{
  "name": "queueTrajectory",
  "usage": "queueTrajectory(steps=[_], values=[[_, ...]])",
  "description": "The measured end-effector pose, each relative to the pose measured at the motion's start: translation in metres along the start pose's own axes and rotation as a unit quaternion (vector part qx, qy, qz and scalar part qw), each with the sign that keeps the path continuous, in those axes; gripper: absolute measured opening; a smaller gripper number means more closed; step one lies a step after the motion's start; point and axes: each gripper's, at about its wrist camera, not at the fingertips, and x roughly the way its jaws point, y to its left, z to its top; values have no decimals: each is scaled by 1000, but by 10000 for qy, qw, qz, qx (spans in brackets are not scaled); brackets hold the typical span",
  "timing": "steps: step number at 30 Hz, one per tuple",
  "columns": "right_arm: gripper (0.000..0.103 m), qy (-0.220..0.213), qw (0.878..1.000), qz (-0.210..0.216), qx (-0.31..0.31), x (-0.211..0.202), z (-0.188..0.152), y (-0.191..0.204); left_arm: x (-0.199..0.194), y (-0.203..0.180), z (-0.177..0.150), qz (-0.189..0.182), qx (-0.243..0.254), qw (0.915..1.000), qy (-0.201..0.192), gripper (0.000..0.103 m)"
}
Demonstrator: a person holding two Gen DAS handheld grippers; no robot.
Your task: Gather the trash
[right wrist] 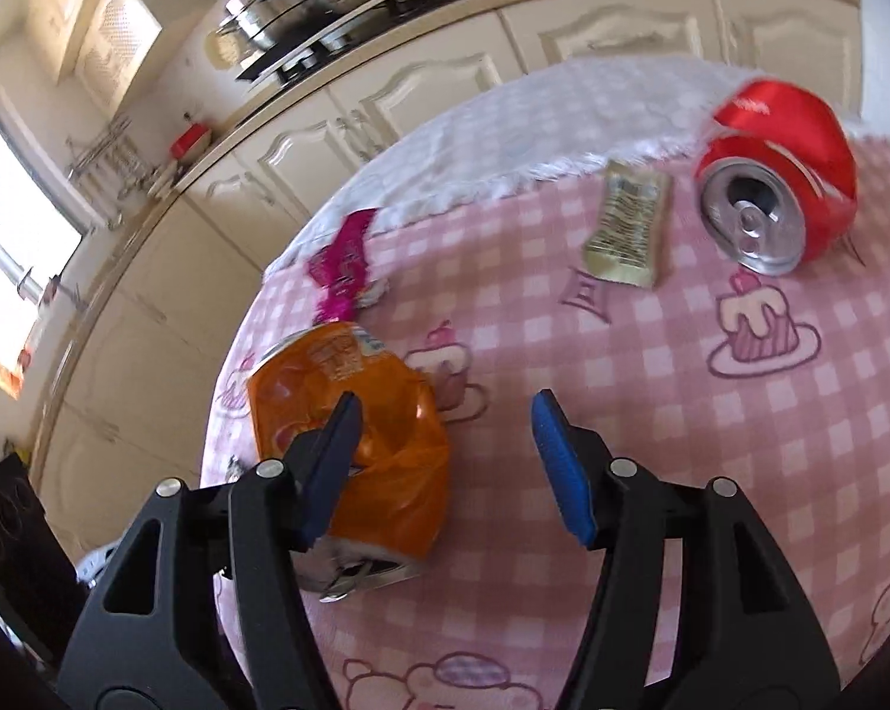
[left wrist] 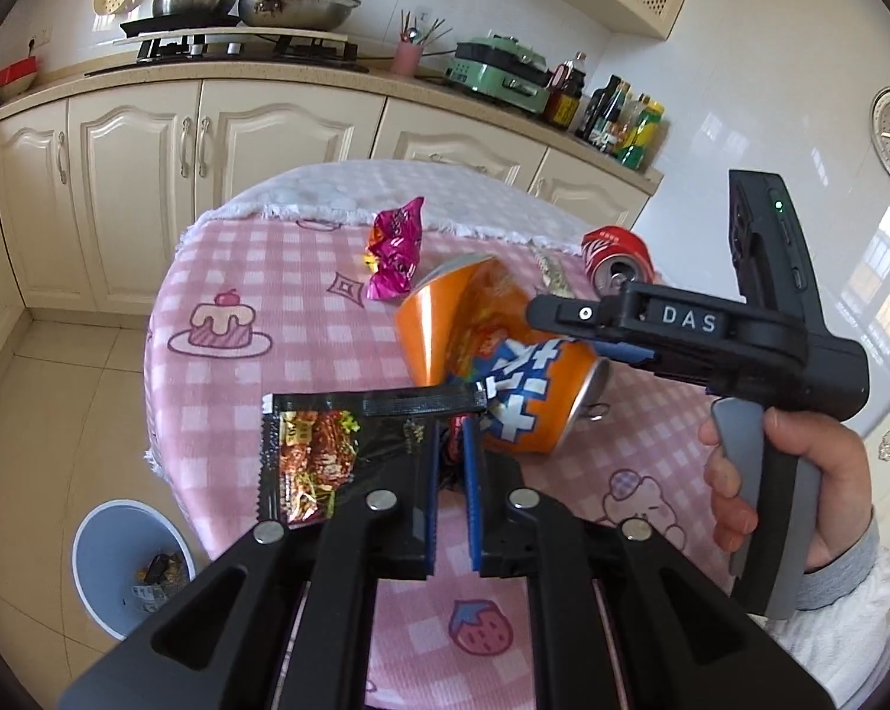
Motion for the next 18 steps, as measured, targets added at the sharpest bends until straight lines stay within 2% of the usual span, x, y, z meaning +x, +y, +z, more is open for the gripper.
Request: queueTrajectory(steps=[3,8,9,10,14,16,18], values=[[59,39,9995,240,180,1,2,-7,4,0,2,21,-31,10000,17,7],[57,352,9948,898,332,5,2,-4,12,0,3,43,-30,10000,61,7],[48,383,9925,1107,339,5,1,-2,12,0,4,42,-35,10000,59,7],[33,367,9917,1182,357,4,2,0,12,0,4,41,-24,10000,50,7],[29,127,9959,874,-202,-6,1,26,9,2,2,-25,-42,10000,16,7],[22,-121,9964,710,-441,-15,0,36,5,4,1,-39,-51,10000,-27,6],[17,-532,9946,226,-857,-27,-2,54,-1,10,1,-50,-126,9998,-110,6]])
